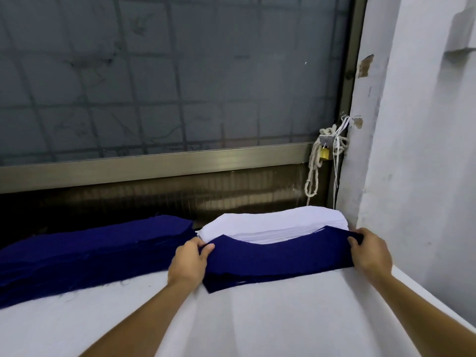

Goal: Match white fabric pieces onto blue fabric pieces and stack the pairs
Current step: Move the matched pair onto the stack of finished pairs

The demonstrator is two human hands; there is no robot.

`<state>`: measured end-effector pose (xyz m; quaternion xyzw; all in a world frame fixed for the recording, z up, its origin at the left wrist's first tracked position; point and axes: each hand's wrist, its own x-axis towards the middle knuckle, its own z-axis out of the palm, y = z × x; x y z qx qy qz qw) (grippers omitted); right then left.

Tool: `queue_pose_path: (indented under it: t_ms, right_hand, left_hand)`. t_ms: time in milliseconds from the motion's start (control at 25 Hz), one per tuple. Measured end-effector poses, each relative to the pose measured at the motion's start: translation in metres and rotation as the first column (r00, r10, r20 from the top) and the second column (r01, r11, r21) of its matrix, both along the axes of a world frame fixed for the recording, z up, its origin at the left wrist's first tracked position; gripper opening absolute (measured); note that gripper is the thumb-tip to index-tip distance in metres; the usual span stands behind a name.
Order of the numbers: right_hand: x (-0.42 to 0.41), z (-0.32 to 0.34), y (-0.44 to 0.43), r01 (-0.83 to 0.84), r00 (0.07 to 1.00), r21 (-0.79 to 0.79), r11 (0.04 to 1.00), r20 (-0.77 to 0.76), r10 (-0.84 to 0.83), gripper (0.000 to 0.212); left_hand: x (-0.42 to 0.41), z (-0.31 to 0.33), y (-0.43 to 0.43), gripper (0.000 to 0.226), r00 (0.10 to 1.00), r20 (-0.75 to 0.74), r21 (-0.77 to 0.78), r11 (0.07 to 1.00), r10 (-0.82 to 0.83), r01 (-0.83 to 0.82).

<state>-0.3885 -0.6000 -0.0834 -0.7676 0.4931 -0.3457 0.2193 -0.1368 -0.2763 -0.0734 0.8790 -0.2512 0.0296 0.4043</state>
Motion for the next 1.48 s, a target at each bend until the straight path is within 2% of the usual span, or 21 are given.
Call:
queue_pose_path:
  t_ms: [120, 240, 400, 520, 680, 800, 960, 1280, 1480]
  right_hand:
    - [-0.002, -0.014, -0.011, 0.030, 0.998, -0.021, 0.999, -0.061, -0.032, 0.027]
    - [-0.002, -0.022, -0.014, 0.022, 0.989, -0.062, 0.998, -0.144, -0.030, 0.025]
    - [-0.001, -0.022, -0.015, 0.022, 0.974, -0.074, 0.997, -0.223, -0.038, 0.024]
    - [-0.001, -0.022, -0.013, 0.029, 0.973, -0.083, 0.996, -0.227, -0.047, 0.030]
    - [-0.001, -0.021, -0.005, 0.024, 0.956, -0.175, 0.984, -0.285, -0.074, 0.036]
    - [0.002, -0.020, 0.000, -0.026, 0.931, -0.271, 0.962, -0.357, -0.075, 0.030]
    - [0.005, -0.020, 0.004, -0.201, 0.906, -0.291, 0.936, -0.418, 0.065, 0.025]
    - [0.007, -0.022, 0.006, -0.169, 0.894, -0.330, 0.929, -0.448, 0.003, 0.024]
    - [0.009, -0.022, 0.009, -0.221, 0.892, -0.350, 0.910, -0.450, 0.043, 0.023]
  left_hand:
    - [-0.001, -0.020, -0.011, 0.022, 0.997, 0.058, 0.116, 0.991, 0.053, -0.060]
    - [-0.005, -0.039, -0.008, 0.024, 0.986, 0.147, 0.163, 0.981, 0.084, -0.108]
    - [-0.008, -0.042, -0.004, 0.023, 0.984, 0.153, 0.128, 0.986, 0.086, -0.106]
    - [-0.011, -0.039, -0.004, 0.025, 0.984, 0.147, 0.141, 0.983, 0.097, -0.118]
    - [-0.012, -0.038, -0.005, 0.027, 0.982, 0.162, 0.180, 0.975, 0.102, -0.131]
    - [-0.012, -0.038, -0.006, 0.028, 0.983, 0.163, 0.184, 0.976, 0.088, -0.118]
    - [-0.012, -0.038, -0.007, 0.029, 0.983, 0.172, 0.187, 0.978, 0.060, -0.093]
    - [-0.009, -0.045, -0.009, 0.042, 0.977, 0.209, 0.166, 0.984, 0.030, -0.065]
    - [-0.010, -0.043, -0.009, 0.025, 0.981, 0.191, 0.143, 0.989, 0.009, -0.037]
